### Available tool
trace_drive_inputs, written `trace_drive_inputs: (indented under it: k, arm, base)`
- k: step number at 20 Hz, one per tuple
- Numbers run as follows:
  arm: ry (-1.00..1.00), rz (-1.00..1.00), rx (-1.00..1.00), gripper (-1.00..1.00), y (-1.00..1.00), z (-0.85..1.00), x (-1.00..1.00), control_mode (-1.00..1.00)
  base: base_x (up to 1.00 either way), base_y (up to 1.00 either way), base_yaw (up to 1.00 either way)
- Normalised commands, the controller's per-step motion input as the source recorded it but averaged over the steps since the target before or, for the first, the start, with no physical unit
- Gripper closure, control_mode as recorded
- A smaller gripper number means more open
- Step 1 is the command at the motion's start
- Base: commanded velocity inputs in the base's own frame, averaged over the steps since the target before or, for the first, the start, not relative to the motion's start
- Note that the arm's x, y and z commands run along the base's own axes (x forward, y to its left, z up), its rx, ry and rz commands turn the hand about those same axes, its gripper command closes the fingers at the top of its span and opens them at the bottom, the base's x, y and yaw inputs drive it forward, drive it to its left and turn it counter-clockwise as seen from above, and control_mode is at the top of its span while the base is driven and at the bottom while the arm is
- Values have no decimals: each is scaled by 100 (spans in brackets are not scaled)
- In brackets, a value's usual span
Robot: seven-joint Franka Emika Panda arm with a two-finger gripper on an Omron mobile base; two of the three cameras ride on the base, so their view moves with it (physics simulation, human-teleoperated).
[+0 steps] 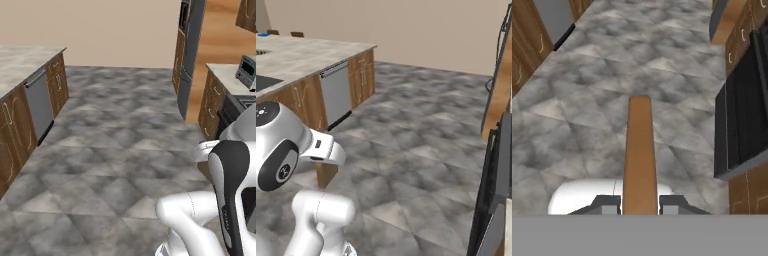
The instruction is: Start the toaster. Once the lever pops up, take the bread to the plate on the dining counter.
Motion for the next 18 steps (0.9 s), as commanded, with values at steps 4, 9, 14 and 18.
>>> trace_drive_inputs:
  k: [4, 9, 14, 18]
  arm:
    - [0, 0, 0, 100, 0, 0, 0, 100]
    - [0, 0, 0, 100, 0, 0, 0, 100]
    - [0, 0, 0, 100, 0, 0, 0, 100]
    - [0, 0, 0, 100, 0, 0, 0, 100]
  base:
    - [100, -13, 13]
    - [100, -12, 12]
    - [100, -8, 13]
    - [100, -3, 13]
